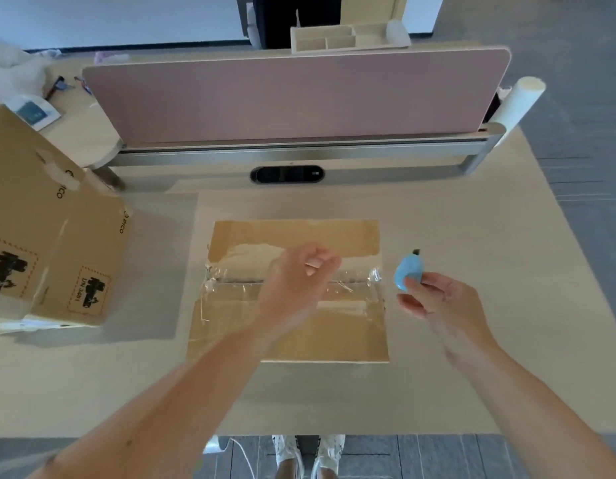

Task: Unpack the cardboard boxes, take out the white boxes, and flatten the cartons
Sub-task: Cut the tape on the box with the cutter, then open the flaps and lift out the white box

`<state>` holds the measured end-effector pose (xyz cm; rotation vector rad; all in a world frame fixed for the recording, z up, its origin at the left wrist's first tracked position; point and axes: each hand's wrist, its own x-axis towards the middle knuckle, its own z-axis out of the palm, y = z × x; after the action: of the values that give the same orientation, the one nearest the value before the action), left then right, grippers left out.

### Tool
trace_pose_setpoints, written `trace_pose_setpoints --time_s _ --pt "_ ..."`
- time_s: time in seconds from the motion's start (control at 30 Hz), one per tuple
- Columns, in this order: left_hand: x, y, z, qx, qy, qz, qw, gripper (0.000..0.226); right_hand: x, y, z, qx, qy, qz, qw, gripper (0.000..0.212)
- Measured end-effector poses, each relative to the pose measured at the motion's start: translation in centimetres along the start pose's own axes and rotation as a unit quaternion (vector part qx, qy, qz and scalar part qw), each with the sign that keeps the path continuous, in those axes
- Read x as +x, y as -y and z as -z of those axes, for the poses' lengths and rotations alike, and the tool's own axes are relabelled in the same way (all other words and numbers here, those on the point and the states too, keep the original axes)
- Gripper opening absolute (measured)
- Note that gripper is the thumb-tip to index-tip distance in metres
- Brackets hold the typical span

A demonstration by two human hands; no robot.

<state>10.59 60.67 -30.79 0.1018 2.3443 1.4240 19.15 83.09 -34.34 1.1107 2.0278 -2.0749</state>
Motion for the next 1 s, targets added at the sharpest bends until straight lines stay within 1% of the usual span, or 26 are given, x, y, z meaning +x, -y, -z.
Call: trace_pose_setpoints --time_s 0.07,0.1,0.17,0.23,0.3,0.4,0.6,0.73,0.83,0.9,0.97,1.0 --pt "0.6 1.7 2.3 0.096 -0.046 -0.004 0.994 0.005 0.9 -3.0 3.6 -0.092 -0.054 -0.018 0.994 0.011" --pt "0.8 2.6 3.6 0.135 -0.075 0.007 0.988 0.01 1.1 -4.9 4.8 -0.138 -0.061 -0.031 0.988 0.014" --pt "1.2 4.6 6.1 0.19 -0.14 0.027 0.971 0.02 1.3 -8.4 5.8 -0.222 -0.048 -0.051 0.972 0.015" --pt "1.2 6.2 7.8 0.239 -0.169 0.029 0.956 0.024 1.4 -11.1 5.7 -0.251 -0.037 -0.08 0.964 0.015" --pt "0.9 7.5 8.7 0.249 -0.174 0.05 0.951 0.03 1.5 -13.0 5.4 -0.247 -0.034 -0.096 0.964 0.014" --pt "0.6 8.5 9.0 0.257 -0.184 0.105 0.943 0.037 1.6 -14.3 4.9 -0.27 -0.043 -0.101 0.956 0.01" --pt "0.8 8.7 9.1 0.239 -0.208 0.136 0.939 0.045 2.3 -15.2 4.8 -0.327 -0.054 -0.097 0.938 0.013" --pt "0.2 7.9 9.6 0.237 -0.198 0.154 0.939 0.048 2.4 -15.4 5.1 -0.345 -0.07 -0.099 0.931 0.016" --pt "-0.2 6.6 10.1 0.193 -0.174 0.177 0.949 0.037 2.1 -14.7 5.5 -0.362 -0.081 -0.094 0.924 0.031" --pt "-0.5 5.9 10.7 0.189 -0.124 0.176 0.958 0.027 1.8 -13.7 5.5 -0.354 -0.093 -0.064 0.928 0.034" --pt "-0.6 5.2 11.5 0.191 -0.056 0.167 0.966 0.032 1.5 -11.7 5.0 -0.314 -0.107 -0.011 0.943 0.029" --pt "-0.8 4.6 12.2 0.174 -0.018 0.176 0.969 0.032 1.3 -10.0 4.3 -0.284 -0.104 0.008 0.953 0.025"
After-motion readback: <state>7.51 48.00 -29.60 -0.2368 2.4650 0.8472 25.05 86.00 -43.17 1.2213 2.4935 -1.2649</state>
